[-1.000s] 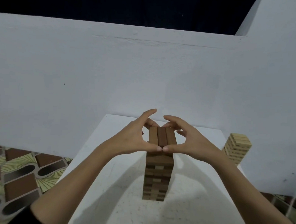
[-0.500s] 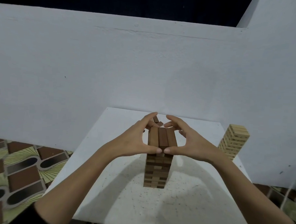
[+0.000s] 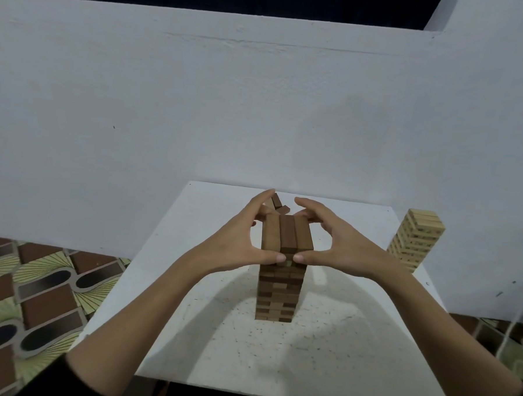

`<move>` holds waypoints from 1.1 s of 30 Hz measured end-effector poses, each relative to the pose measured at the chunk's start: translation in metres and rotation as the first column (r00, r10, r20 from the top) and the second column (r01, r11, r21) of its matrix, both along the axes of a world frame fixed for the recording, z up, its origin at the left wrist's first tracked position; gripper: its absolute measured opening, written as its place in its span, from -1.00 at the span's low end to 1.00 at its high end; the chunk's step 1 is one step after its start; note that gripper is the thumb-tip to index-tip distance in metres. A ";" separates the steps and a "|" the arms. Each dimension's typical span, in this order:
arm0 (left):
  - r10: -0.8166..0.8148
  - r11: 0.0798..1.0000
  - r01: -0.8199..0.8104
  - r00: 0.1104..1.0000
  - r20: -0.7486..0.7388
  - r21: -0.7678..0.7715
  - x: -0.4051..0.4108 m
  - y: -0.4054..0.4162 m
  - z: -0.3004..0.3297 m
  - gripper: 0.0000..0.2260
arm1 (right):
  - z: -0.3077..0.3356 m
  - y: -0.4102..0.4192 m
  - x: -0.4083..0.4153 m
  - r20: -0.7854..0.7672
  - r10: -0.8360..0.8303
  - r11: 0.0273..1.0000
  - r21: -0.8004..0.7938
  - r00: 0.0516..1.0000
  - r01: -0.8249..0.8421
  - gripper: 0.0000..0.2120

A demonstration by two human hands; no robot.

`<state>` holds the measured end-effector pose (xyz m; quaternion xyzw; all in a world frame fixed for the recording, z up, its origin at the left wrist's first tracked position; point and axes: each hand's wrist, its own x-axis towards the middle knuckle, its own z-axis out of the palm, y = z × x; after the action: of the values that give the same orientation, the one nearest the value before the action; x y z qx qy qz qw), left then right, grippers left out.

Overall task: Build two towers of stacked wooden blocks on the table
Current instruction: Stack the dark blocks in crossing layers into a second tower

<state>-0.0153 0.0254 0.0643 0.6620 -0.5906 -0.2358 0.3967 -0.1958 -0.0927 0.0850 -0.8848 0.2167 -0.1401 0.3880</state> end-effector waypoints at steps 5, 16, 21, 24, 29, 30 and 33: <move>0.005 1.000 -0.005 1.000 -0.015 -0.005 0.001 -0.001 -0.002 -0.11 | -0.002 0.000 0.002 0.002 -0.001 1.000 -0.010 1.000 0.001 -0.20; -0.005 1.000 0.004 0.999 -0.045 -0.017 0.000 -0.001 -0.004 -0.10 | -0.005 0.001 0.004 0.004 0.015 1.000 -0.003 1.000 -0.015 -0.20; 0.010 0.999 -0.012 0.998 -0.061 -0.037 0.000 -0.002 -0.007 -0.10 | -0.006 0.002 0.006 0.014 -0.005 1.000 0.026 1.000 0.004 -0.19; -0.014 1.000 0.013 0.996 -0.089 -0.017 0.001 0.001 -0.008 -0.07 | -0.003 0.005 0.005 0.011 0.009 0.999 0.043 1.000 -0.010 -0.09; 0.152 0.986 -0.168 0.829 -0.538 0.019 -0.013 -0.009 0.004 -0.22 | -0.009 0.019 0.005 0.122 -0.101 0.978 0.195 0.987 0.076 -0.11; 0.134 0.987 -0.159 0.801 -0.584 0.009 -0.018 -0.006 0.001 -0.30 | -0.012 0.023 0.007 0.159 -0.148 0.957 0.271 0.976 0.101 -0.17; 0.063 0.993 -0.117 0.689 -0.722 -0.025 -0.031 0.005 -0.013 -0.36 | -0.020 0.038 0.014 0.250 -0.245 0.875 0.473 0.937 0.102 -0.29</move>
<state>-0.0463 0.0307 0.0513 0.5311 -0.3628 -0.4356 0.6297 -0.1816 -0.0548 0.0646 -0.7145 0.2609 -0.2539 0.5974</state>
